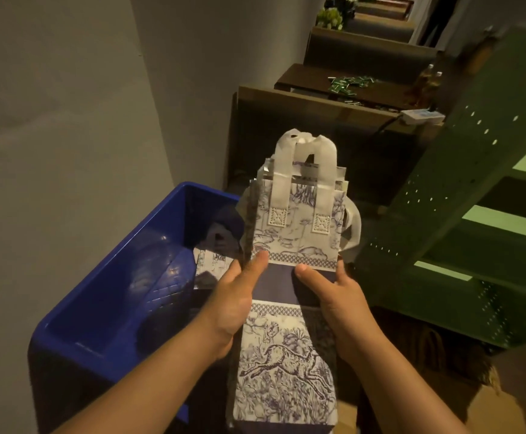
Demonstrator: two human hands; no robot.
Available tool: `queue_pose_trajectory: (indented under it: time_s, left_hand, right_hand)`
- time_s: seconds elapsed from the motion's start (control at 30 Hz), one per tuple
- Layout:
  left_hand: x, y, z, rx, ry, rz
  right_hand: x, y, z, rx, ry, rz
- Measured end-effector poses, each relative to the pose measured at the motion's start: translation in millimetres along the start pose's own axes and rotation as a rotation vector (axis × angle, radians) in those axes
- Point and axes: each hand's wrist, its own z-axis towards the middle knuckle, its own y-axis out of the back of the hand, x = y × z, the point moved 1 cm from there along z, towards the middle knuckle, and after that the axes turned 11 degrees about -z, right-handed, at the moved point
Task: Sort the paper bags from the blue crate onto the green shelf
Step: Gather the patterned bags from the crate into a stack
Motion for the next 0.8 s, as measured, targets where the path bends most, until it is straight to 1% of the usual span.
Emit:
queue_pose_trajectory:
  time_s: [0.13, 0.27, 0.43, 0.53, 0.6, 0.67, 0.73, 0.8]
  left_hand:
    - [6.6, -3.6, 1.4, 0.009, 0.025, 0.082]
    - [1.6, -10.0, 1.2, -0.047, 0.027, 0.105]
    - [1.7, -12.7, 3.5, -0.044, -0.065, 0.278]
    - [5.4, -9.8, 7.9, -0.039, -0.071, 0.366]
    - [4.3, -11.7, 9.5, -0.035, -0.079, 0.402]
    - [0.1, -13.7, 10.0, -0.037, -0.036, 0.422]
    - [-1.4, -9.7, 17.5, -0.039, 0.099, 0.373]
    - [-3.2, 2.8, 32.1, -0.120, 0.160, 0.338]
  right_hand:
    - [-5.1, 3.6, -2.4, -0.044, -0.049, 0.000]
    - [-7.8, 3.5, -4.9, -0.048, -0.080, -0.049]
    - [-7.4, 4.9, -4.6, -0.069, -0.102, 0.063]
    - [-9.3, 4.1, -3.3, -0.048, -0.136, 0.062]
    - [-10.8, 4.6, -2.3, -0.063, -0.128, 0.057]
    - [-11.8, 4.9, -0.4, -0.080, -0.093, 0.067]
    - [-14.8, 5.3, 1.5, -0.106, -0.091, 0.088]
    - [-17.5, 6.3, 3.4, -0.103, -0.119, 0.141]
